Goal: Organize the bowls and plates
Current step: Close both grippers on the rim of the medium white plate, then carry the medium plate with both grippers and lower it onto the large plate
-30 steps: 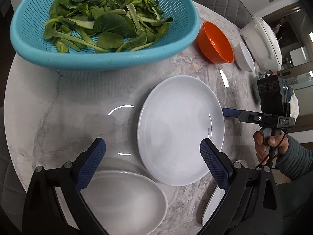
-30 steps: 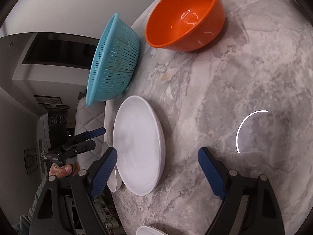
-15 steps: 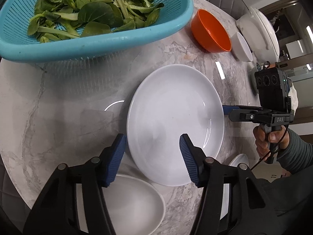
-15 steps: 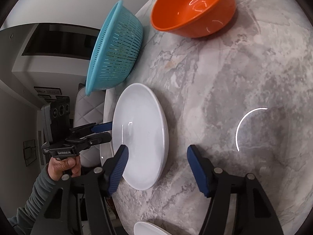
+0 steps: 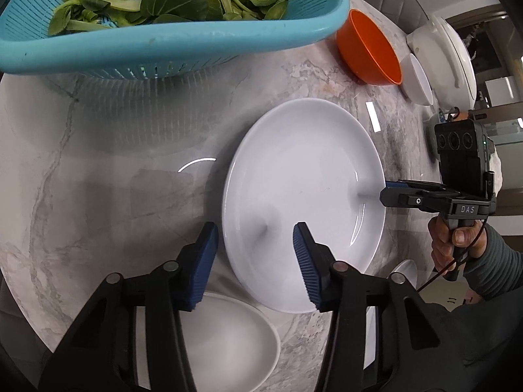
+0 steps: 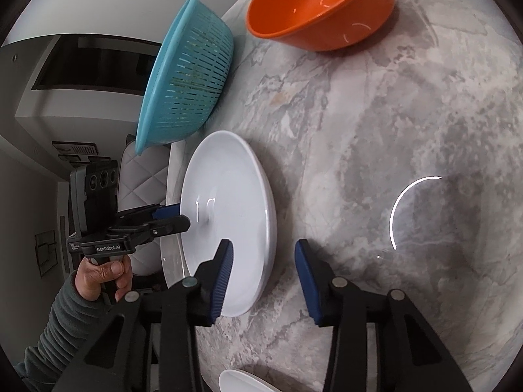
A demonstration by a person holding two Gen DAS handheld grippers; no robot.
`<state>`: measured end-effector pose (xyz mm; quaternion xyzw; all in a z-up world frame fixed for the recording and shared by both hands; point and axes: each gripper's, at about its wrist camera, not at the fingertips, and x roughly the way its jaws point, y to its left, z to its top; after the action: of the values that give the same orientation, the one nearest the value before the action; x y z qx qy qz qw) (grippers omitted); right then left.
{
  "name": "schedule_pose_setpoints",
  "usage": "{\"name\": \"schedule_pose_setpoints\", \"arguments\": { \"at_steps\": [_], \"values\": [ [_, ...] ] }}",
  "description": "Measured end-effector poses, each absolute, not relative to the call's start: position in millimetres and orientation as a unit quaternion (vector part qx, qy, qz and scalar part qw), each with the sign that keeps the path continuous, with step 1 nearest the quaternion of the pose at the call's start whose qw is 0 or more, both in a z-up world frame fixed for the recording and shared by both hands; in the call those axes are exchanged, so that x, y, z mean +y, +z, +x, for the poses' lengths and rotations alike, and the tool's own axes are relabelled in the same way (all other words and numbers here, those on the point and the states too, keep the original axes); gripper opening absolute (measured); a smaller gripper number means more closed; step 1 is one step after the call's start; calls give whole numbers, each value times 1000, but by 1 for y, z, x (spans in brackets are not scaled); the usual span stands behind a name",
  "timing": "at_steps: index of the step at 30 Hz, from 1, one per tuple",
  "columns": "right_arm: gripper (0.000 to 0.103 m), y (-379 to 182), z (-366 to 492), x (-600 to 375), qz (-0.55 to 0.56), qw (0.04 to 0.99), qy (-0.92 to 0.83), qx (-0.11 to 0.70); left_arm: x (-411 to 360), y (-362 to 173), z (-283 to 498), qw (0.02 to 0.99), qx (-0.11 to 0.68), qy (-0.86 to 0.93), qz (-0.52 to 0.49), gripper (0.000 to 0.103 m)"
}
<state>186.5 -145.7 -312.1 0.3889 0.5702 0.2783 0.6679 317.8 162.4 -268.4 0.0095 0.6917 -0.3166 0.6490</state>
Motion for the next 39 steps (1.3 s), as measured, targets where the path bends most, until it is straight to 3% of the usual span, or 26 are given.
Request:
{"name": "schedule_pose_setpoints", "arguments": {
  "at_steps": [2,4,10,39],
  "values": [
    [37,-311,186,-145,386,667,277,573,163,-269,318,650,694,-311,12,27],
    [25,-311,187,-143,382,667,274,577,163,-270,318,650,694,-310,10,26],
    [13,-314,185,-139,378,666,268,585,159,-276,315,645,701,-302,21,22],
    [11,-309,185,-143,369,675,257,585,139,-269,302,644,704,-298,32,22]
  ]
}}
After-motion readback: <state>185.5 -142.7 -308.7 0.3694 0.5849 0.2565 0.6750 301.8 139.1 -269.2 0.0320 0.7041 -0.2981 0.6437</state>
